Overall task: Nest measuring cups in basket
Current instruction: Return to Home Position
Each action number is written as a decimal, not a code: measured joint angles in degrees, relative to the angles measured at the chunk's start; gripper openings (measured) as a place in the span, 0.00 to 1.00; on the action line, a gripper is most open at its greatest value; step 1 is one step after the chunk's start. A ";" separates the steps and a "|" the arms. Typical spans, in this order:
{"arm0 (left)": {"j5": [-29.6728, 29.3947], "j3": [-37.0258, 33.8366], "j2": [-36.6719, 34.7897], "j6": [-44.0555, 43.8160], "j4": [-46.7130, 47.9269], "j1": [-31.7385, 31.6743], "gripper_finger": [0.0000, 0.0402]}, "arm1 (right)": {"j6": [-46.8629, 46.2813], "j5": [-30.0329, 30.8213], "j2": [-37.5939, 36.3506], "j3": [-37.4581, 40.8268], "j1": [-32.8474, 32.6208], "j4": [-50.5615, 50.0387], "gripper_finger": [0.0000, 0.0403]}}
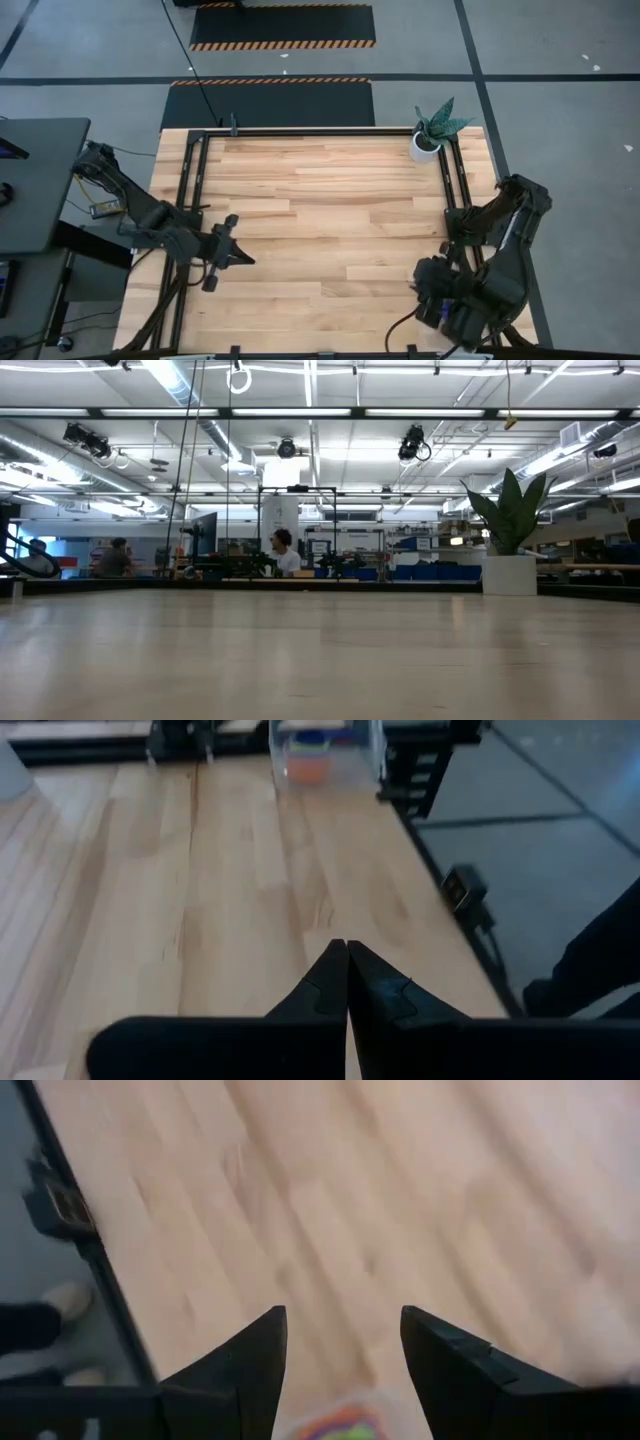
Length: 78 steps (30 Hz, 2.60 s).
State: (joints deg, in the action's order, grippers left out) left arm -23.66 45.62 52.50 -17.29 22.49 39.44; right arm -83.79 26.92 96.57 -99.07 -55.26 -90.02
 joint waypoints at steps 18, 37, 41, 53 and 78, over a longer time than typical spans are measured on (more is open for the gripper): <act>-0.08 0.95 -8.83 4.19 -1.61 0.96 0.02 | 3.54 29.59 -22.13 18.68 -10.93 -0.04 0.50; -0.72 0.93 -28.96 6.42 14.66 0.90 0.02 | 2.36 42.43 -51.36 35.31 -5.79 -0.02 0.50; -2.47 0.93 -33.48 7.04 16.02 0.90 0.02 | 2.88 43.17 -54.79 37.23 -2.09 0.00 0.50; -15.30 0.93 -38.86 12.94 17.61 0.90 0.02 | 2.97 47.71 -64.44 45.41 7.57 0.00 0.50; -17.35 -12.61 -52.21 13.20 11.52 0.90 0.02 | -10.62 50.25 -70.05 59.10 11.19 0.79 0.50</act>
State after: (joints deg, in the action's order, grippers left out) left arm -41.01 33.01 0.28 -4.09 34.01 40.34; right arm -94.41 77.17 26.52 -39.97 -44.07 -89.23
